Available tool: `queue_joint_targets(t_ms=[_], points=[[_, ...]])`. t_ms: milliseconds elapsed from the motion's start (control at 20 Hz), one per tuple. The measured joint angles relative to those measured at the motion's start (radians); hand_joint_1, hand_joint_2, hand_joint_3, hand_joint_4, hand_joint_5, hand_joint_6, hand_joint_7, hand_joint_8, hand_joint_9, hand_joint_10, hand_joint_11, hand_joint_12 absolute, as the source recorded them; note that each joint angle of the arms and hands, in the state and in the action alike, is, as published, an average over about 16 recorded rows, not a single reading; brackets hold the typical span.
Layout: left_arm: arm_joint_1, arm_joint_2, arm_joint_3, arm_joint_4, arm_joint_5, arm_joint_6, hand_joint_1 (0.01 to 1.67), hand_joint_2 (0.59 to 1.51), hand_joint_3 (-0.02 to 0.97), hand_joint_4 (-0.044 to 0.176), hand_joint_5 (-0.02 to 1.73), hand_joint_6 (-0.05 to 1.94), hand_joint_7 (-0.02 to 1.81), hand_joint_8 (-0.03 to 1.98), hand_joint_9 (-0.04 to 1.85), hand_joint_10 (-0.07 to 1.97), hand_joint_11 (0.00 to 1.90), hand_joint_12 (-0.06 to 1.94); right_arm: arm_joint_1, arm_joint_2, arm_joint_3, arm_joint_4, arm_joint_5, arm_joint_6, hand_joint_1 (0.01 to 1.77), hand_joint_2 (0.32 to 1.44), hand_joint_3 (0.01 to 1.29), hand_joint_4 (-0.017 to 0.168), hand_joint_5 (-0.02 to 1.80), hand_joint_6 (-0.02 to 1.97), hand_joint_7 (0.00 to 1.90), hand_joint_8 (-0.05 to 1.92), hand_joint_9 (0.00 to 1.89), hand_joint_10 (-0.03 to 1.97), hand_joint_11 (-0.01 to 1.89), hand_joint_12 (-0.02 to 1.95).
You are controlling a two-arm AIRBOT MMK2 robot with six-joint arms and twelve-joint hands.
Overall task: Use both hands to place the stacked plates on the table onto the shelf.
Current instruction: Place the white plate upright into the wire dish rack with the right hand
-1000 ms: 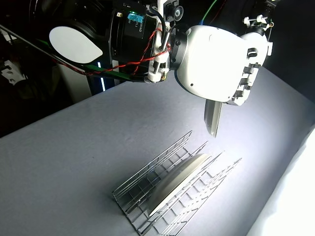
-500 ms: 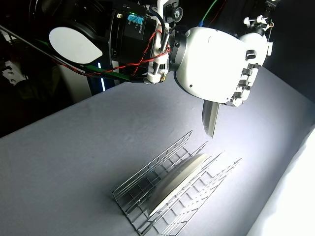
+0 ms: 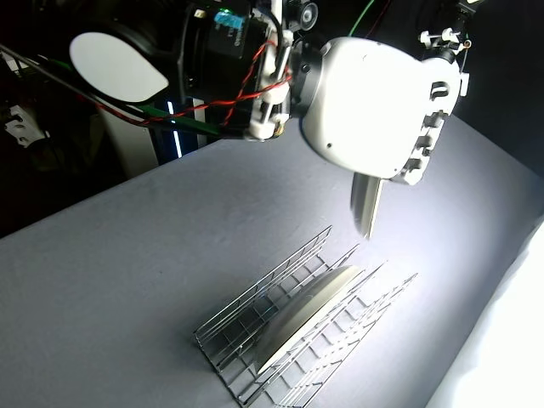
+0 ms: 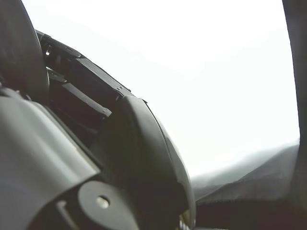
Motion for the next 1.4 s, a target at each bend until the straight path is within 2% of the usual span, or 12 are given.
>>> queue_joint_targets(t_ms=[400, 750, 1400], points=[[0.003, -0.003, 0.003, 0.0, 0.0, -0.002, 0.02, 1.146, 0.011, 0.008, 0.13, 0.01, 0.14, 0.02, 0.13, 0.01, 0.02, 0.25, 0.022, 0.025, -0.009, 0.006, -0.038, 0.004, 1.39, 1.0, 0.01, -0.007, 0.96, 0.78, 1.04, 0.94, 0.96, 1.15, 0.76, 1.47], [0.004, -0.007, 0.007, 0.0, 0.001, -0.004, 0.02, 1.144, 0.011, 0.008, 0.12, 0.01, 0.14, 0.02, 0.13, 0.01, 0.02, 0.25, 0.035, 0.028, -0.013, 0.069, -0.079, 0.005, 1.39, 1.0, 0.01, -0.007, 0.97, 0.79, 1.05, 0.93, 0.97, 1.14, 0.78, 1.45], [0.004, -0.012, 0.015, 0.001, 0.002, -0.007, 0.01, 1.134, 0.011, 0.008, 0.13, 0.01, 0.14, 0.02, 0.13, 0.01, 0.02, 0.27, 0.027, 0.033, -0.007, 0.184, -0.134, 0.005, 1.39, 1.01, 0.01, -0.007, 0.96, 0.79, 1.04, 0.94, 0.97, 1.17, 0.77, 1.47]])
